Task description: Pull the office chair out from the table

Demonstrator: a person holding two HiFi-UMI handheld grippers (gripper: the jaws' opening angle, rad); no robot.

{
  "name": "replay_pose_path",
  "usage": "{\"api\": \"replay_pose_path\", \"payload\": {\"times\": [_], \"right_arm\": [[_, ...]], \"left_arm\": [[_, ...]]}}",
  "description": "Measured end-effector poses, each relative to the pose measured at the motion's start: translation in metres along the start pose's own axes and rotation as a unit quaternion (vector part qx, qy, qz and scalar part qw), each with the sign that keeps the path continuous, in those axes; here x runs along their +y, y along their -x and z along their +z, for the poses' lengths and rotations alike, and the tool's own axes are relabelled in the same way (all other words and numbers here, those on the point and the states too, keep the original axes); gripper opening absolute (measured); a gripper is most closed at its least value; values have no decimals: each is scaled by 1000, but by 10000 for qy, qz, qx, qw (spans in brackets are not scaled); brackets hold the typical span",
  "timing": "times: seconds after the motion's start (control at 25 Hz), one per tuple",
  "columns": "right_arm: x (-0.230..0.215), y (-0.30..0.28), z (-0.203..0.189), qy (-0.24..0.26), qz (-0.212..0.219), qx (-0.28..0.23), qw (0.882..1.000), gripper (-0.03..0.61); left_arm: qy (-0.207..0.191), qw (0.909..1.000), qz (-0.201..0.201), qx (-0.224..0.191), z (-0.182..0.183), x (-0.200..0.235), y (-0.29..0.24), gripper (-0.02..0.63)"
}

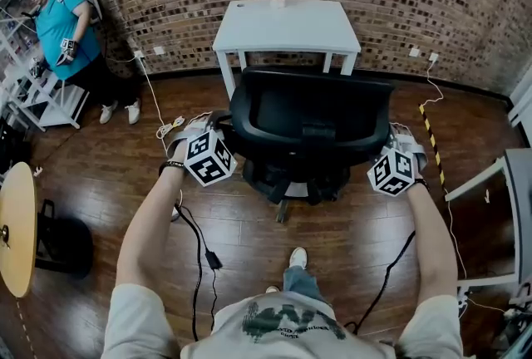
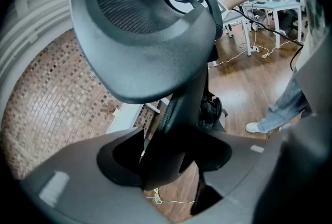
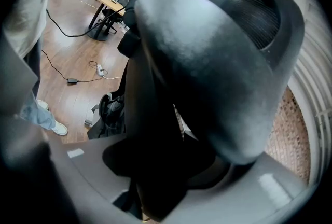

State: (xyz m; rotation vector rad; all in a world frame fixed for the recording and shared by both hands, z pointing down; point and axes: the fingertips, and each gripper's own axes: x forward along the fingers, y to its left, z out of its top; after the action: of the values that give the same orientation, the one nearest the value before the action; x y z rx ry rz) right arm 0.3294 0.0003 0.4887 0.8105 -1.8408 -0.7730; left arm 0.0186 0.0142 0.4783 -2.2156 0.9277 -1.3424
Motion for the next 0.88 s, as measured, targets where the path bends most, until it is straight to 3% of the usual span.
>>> {"api": "replay_pose_path", "payload": {"times": [0.4,0.64,0.88], "right_arm": [[6,2,4,-49,99,26,9999,224],[6,4,3,-253,118,173,9995,279],[5,28,4,-253,-252,259,9990,295]], "left_arm": [[-128,9999,-80,53,-4,-2,2,276],[-358,9987,323,152,-6,-1,-1,290],[-284,9965,761,192,-10,2,12,293]]}}
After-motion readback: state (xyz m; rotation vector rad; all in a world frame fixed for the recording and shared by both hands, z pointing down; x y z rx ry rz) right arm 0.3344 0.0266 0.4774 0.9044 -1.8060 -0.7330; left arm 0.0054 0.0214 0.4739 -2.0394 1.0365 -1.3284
